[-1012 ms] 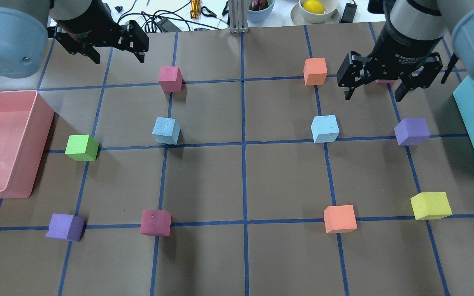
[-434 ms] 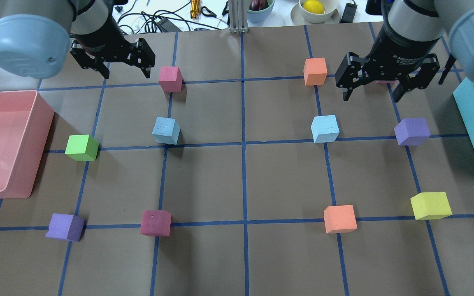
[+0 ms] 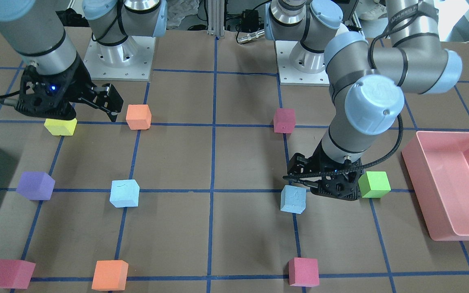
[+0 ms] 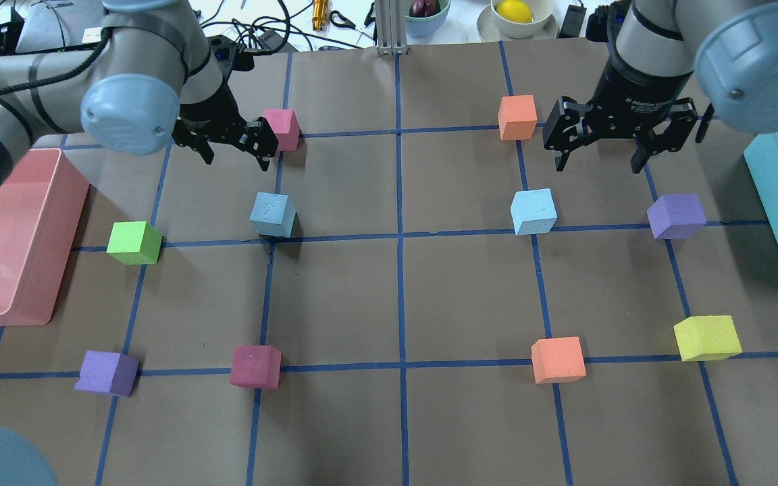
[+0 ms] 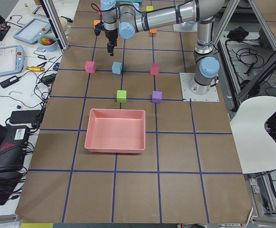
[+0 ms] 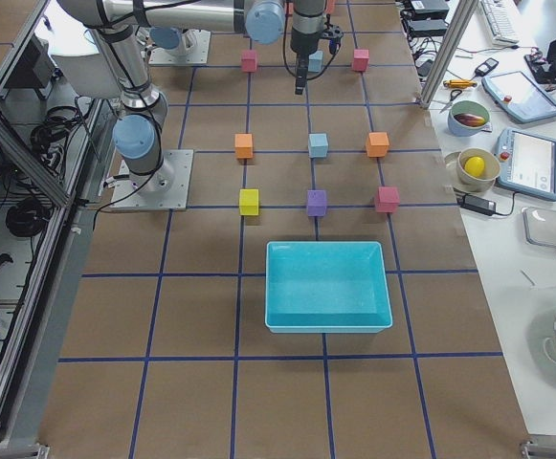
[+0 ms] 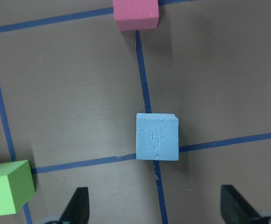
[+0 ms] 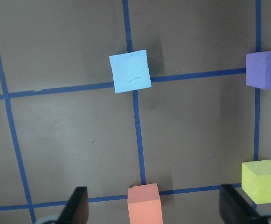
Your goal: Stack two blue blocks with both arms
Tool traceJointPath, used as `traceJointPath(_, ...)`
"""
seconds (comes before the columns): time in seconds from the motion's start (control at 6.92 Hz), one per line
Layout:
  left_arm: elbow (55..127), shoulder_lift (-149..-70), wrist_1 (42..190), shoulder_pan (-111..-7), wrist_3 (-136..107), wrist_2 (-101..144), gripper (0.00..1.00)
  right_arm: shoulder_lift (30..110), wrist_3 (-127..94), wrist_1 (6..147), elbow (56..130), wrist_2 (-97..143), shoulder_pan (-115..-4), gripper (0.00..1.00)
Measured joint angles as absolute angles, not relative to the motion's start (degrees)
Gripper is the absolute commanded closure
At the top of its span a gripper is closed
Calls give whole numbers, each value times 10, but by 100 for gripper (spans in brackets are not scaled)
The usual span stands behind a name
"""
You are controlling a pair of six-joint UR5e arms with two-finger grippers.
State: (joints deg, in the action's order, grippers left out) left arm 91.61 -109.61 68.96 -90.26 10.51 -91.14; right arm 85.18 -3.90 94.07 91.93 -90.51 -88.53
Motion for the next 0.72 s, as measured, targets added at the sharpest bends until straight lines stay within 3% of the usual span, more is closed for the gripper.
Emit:
traceJointPath(0.29, 955, -1146, 595, -904, 110, -910, 0, 758, -36, 1071, 919, -903, -883, 0)
traceJointPath(0.72, 994, -1169, 560, -908, 73, -908, 0, 672, 10, 1131, 919, -901, -883, 0)
